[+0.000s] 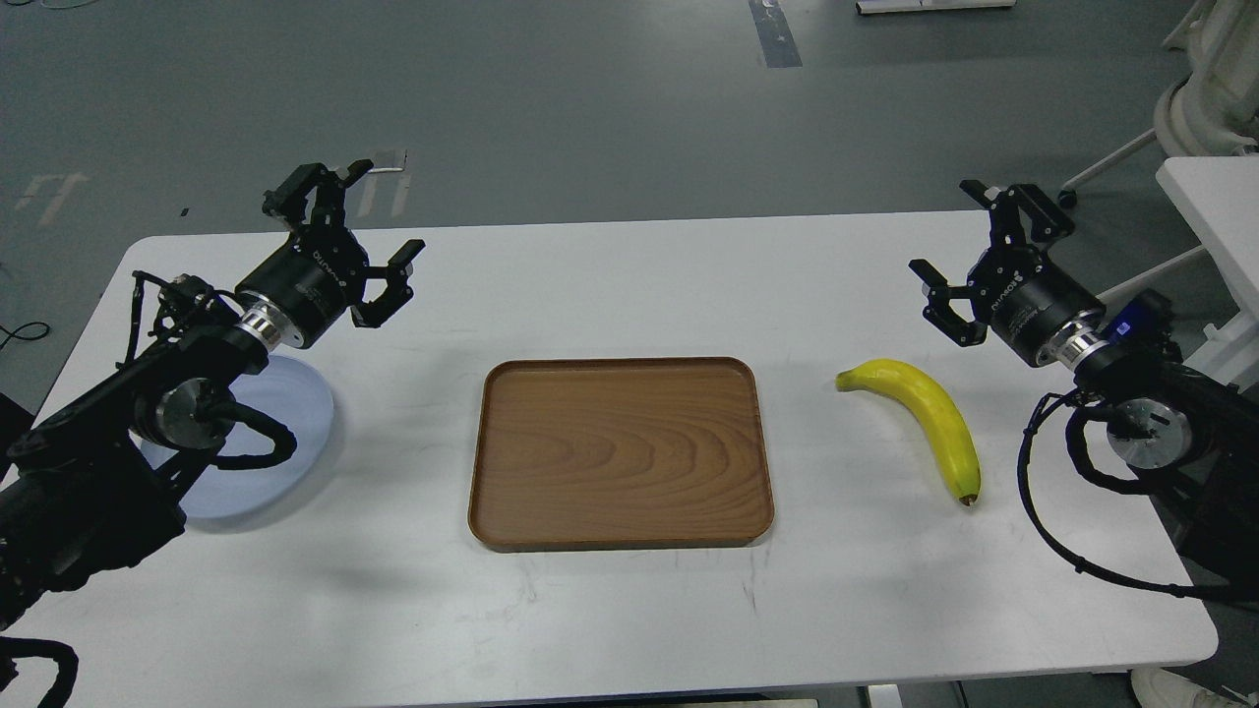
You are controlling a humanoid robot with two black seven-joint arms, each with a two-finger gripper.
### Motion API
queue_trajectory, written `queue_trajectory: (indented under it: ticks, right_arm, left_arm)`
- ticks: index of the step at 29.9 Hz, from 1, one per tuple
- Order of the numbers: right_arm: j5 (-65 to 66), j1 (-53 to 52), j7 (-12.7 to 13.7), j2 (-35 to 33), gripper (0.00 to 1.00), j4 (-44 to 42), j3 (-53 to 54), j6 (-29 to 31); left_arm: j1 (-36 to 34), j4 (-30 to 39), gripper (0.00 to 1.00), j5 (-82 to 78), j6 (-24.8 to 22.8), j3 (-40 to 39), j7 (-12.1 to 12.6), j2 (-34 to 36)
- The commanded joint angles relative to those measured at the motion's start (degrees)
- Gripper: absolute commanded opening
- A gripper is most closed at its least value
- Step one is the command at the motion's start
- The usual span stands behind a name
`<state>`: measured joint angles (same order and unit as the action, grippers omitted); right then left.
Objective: Place banana on plate with both arms
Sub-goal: 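Move the left gripper down to the edge of the light blue plate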
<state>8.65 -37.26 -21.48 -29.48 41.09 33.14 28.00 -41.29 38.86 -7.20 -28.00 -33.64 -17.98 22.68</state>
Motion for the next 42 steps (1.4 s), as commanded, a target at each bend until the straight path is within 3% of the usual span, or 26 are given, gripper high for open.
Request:
queue_trajectory:
  ticks: [1,6,13,16,17,18,21,25,31,38,42]
  right_arm:
    - [-0.04,0.17,-0.06,-0.05,1.0,-0.22,0.08,0.0]
    - [-0.04,0.09,-0.14,-0.13,1.0,-0.22,0.08,0.0]
    - [-0.04,-0.09,-0.58,-0.92,1.0,-0.05,0.08,0.0]
    - [-0.04,-0.09,-0.58,-0.93,1.0,0.04,0.08,0.0]
    - [-0.04,-0.18,-0.58,-0.93,1.0,0.04,0.08,0.0]
    - [-0.04,-0.18,-0.58,-0.93,1.0,0.04,0.08,0.0]
    - [-0.04,-0.18,-0.58,-0.84,1.0,0.04,0.08,0.0]
    - [-0.04,-0.44,-0.58,-0.93,1.0,0.04,0.08,0.0]
    - [0.14,-0.62,-0.58,-0.93,1.0,0.22,0.0,0.0]
    - [0.23,-1.23,-0.67,-0.93,1.0,0.3,-0.01,0.0]
    - [0.23,-1.23,-0.67,-1.19,1.0,0.39,-0.01,0.0]
  left_arm:
    - [0.69,-0.01,0.98,0.08,0.0,-0.02,-0.04,-0.18]
    - [0.6,-0.19,0.98,-0.53,0.0,0.15,0.05,-0.36]
    - [-3.79,-9.4,0.98,0.17,0.0,0.07,-0.12,1.83]
    - [-4.76,-9.77,0.98,-1.32,0.0,1.03,-1.0,3.42]
    - [-5.2,-9.25,0.98,-2.45,0.0,1.12,-1.7,3.77]
    - [-5.46,-5.67,0.98,-8.3,0.0,1.12,-4.93,5.95]
    - [-5.38,3.72,0.98,-20.77,0.0,1.03,-10.02,12.88]
    - [-4.85,16.22,0.98,-39.33,0.0,1.03,-10.02,19.83]
    - [-2.84,23.01,0.98,-61.74,0.0,1.21,-10.02,25.82]
    - [0.42,21.97,0.98,-83.65,0.0,4.53,-10.02,28.03]
    - [0.16,15.21,0.98,-85.61,5.93,9.37,-10.02,28.82]
